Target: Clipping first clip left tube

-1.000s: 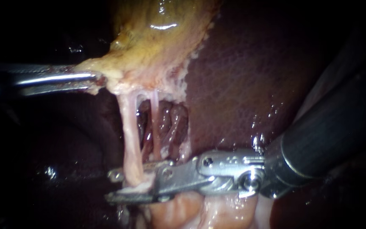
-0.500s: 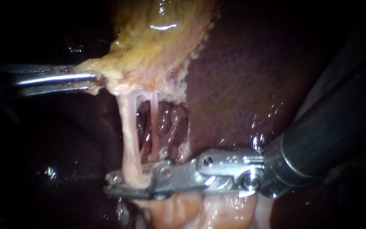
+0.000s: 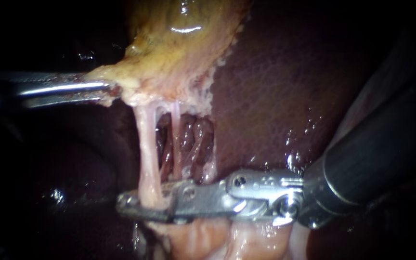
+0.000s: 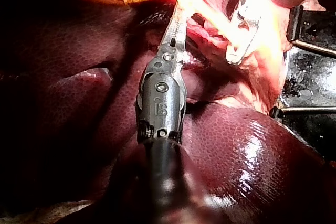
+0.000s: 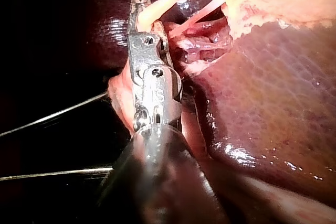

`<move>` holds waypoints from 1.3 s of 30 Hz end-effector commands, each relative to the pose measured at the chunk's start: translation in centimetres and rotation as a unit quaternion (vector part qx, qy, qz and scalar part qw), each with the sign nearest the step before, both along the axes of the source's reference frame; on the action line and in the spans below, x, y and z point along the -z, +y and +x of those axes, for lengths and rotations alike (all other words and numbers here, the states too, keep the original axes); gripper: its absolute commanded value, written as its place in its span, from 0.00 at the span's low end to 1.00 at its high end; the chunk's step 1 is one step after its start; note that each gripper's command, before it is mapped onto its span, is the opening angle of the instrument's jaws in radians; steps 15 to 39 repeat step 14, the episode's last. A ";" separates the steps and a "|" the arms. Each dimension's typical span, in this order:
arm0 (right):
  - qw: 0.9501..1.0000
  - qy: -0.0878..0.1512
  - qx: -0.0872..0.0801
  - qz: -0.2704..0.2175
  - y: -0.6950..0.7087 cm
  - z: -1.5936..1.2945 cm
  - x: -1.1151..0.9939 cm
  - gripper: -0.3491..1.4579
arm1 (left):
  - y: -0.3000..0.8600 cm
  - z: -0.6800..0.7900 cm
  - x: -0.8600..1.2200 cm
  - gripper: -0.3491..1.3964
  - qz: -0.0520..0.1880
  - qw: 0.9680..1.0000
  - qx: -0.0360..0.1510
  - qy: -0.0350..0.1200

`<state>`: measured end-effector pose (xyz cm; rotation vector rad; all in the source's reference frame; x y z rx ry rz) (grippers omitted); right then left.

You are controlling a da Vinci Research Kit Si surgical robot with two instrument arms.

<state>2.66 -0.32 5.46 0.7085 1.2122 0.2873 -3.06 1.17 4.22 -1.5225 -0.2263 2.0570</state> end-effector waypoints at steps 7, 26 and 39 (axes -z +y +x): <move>1.000 0.002 0.000 0.000 0.00 0.00 -0.01 0.00 | 0.00 0.00 0.00 0.00 0.000 1.000 0.000 0.000; 1.000 0.002 0.001 0.000 0.01 0.00 -0.03 0.00 | 0.00 0.00 0.00 0.00 0.000 1.000 0.000 0.000; 1.000 0.002 0.001 0.000 0.01 0.00 -0.03 0.00 | 0.00 0.00 0.00 0.00 0.000 1.000 0.000 0.000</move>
